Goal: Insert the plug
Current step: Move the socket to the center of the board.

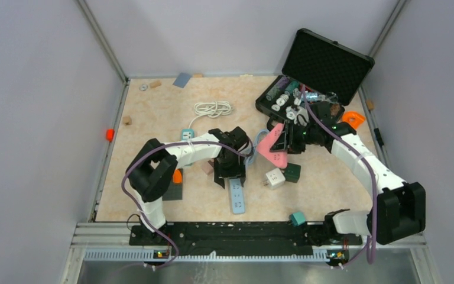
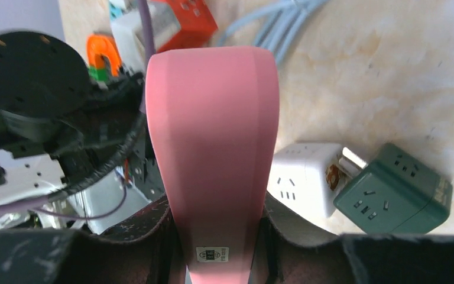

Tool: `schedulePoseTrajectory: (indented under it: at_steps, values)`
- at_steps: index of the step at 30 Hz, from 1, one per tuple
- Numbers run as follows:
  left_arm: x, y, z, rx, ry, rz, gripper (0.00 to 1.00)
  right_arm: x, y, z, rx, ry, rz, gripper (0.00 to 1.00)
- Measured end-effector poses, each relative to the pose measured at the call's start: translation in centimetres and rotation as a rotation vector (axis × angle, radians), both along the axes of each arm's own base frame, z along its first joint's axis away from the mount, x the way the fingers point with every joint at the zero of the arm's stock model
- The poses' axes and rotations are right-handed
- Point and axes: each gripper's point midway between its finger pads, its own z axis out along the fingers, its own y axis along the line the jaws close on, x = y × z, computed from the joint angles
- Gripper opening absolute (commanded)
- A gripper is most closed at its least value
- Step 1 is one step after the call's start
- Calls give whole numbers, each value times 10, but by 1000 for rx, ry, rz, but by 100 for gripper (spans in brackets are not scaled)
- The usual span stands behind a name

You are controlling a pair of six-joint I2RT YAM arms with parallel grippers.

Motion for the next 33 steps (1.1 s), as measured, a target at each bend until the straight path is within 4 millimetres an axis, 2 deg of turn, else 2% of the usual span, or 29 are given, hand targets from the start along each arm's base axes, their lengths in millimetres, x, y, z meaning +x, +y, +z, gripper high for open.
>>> schedulePoseTrajectory:
  at_steps: [6,12,19,23,27,31,33]
  values:
    - [3,-4,-11,0,6,1,53,-39,5,-42,-67,161,139,0]
    - [3,-7,-12,-16,3,11,45,-72,4,-61,-137,228,242,0]
    - [4,-7,-12,-19,7,16,35,-77,-35,-88,-368,267,187,0]
    - [6,-7,-12,-13,18,18,29,-76,-58,-96,-489,279,127,0]
    - [10,-8,-12,0,53,12,23,-71,-67,-93,-538,268,87,0]
    - [21,-13,-11,18,62,4,23,-60,-66,-80,-522,207,39,0]
    - [24,-13,-11,32,68,3,27,-52,-64,-69,-491,153,12,0]
